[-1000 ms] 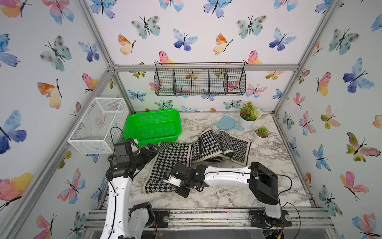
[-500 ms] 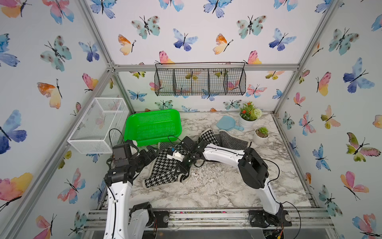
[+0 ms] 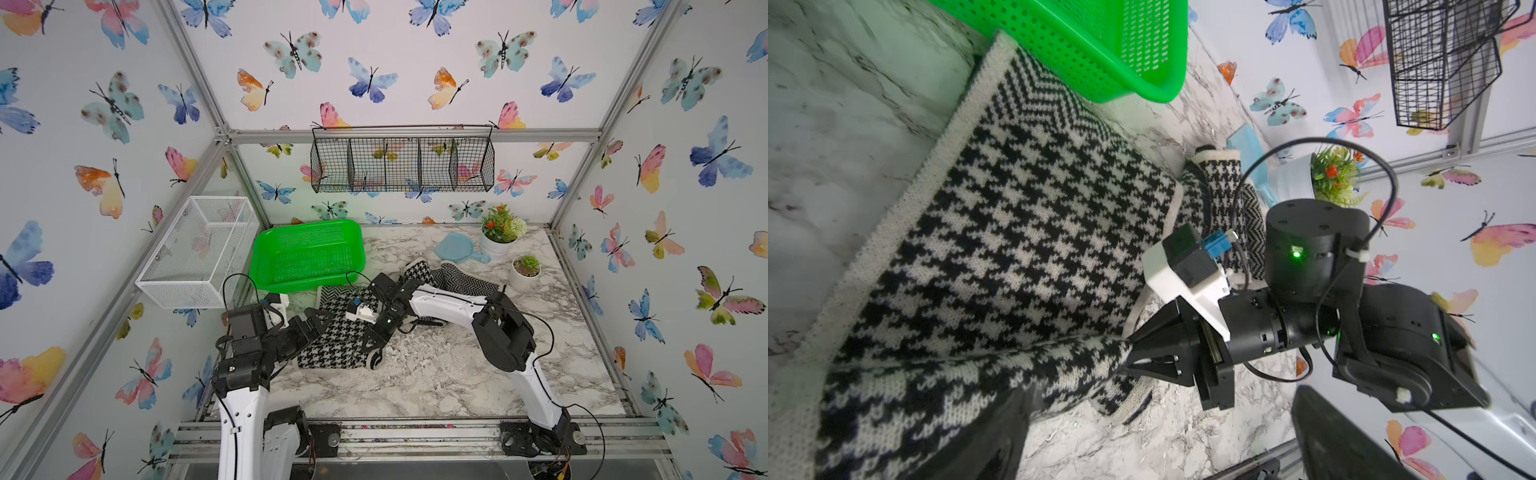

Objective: Roll up the scarf and place it into the basket
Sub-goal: Roll the scarf at the center of the board.

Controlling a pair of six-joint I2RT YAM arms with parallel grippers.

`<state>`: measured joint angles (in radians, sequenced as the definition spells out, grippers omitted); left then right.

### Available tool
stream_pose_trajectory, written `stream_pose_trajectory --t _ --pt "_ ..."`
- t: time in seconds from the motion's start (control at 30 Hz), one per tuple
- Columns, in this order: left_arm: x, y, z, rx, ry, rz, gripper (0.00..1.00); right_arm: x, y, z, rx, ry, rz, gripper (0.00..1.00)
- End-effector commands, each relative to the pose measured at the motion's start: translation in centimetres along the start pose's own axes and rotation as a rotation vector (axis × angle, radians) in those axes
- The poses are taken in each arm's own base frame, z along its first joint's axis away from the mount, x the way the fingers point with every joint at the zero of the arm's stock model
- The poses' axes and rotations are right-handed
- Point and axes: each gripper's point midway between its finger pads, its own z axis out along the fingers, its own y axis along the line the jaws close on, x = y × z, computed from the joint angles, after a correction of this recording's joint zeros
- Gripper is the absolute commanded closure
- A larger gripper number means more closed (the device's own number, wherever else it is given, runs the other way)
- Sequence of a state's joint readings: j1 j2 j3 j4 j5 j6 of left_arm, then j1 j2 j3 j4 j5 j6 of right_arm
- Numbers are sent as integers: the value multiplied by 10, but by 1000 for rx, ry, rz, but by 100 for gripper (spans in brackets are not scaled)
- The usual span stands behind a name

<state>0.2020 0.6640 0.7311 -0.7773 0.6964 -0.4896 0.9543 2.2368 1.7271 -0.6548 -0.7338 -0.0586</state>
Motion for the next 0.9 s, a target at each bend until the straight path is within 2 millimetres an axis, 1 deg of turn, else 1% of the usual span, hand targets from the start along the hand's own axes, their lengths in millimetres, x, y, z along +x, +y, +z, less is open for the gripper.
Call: stream_pose_trajectory --t 0.0,0.17,0.3,0.37,0.43,0.6,0.7,0.77,0.8,0.87 --pt "23 -10 -1 88 84 -45 2 10 2 -7 -7 35 9 92" --pt "40 -5 3 103 125 -68 2 14 -9 -9 5 45 25 92" --pt "50 1 8 117 161 -98 2 17 -17 -10 23 52 28 89" --pt "52 5 10 111 159 -100 2 17 -19 -11 20 50 29 89" --pt "50 12 14 90 147 -104 2 17 -20 -10 15 50 31 89" --pt "48 26 32 90 149 -131 2 17 -20 -9 14 48 29 88" --pt "40 38 42 69 115 -137 2 17 -21 -11 30 45 25 82" --pt "37 49 51 47 106 -154 2 17 -24 -14 71 41 15 77" --pt "35 52 54 41 102 -156 2 17 -27 -17 96 38 12 73" --pt "32 62 62 13 98 -166 2 17 -32 -23 156 36 6 63"
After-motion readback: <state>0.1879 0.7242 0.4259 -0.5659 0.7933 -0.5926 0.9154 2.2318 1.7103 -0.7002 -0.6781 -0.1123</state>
